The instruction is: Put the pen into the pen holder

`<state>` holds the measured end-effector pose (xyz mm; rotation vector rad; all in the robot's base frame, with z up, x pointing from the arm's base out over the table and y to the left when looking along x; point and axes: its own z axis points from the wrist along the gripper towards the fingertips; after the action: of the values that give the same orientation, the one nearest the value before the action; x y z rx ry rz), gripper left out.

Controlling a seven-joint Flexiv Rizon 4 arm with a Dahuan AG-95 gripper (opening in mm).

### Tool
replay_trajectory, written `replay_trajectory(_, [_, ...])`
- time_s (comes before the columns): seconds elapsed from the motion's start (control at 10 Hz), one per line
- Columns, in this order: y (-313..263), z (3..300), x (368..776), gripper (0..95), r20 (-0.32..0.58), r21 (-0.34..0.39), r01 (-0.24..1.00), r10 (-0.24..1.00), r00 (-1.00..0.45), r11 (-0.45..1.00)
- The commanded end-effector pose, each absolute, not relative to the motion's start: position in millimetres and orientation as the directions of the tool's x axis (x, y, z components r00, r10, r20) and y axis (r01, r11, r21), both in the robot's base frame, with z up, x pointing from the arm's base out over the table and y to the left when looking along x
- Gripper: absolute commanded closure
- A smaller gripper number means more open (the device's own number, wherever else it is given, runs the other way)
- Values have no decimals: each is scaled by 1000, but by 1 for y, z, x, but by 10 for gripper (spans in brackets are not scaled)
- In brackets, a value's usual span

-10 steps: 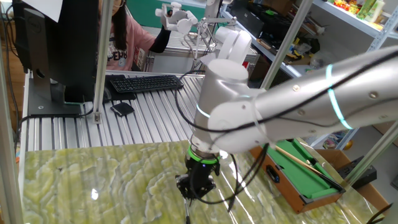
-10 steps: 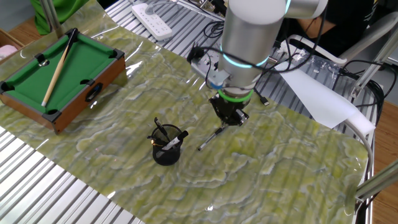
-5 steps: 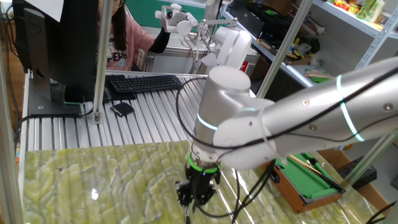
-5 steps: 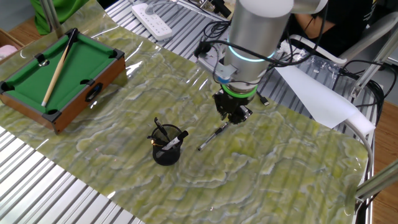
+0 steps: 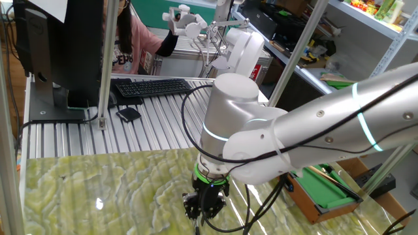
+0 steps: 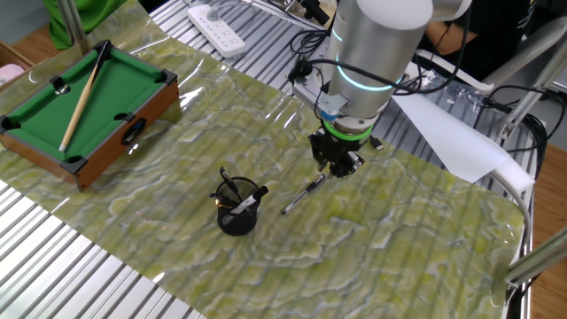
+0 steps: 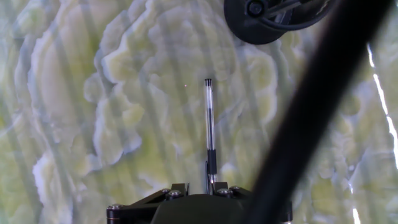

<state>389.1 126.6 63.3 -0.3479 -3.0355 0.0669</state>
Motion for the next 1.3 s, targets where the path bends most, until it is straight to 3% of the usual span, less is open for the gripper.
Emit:
replay_trajectory(0.1, [126, 64, 388, 760, 79, -40, 228, 230, -970, 973])
replay_trajectory(1.3, [123, 60, 391, 760, 65, -86, 241, 247, -967, 967])
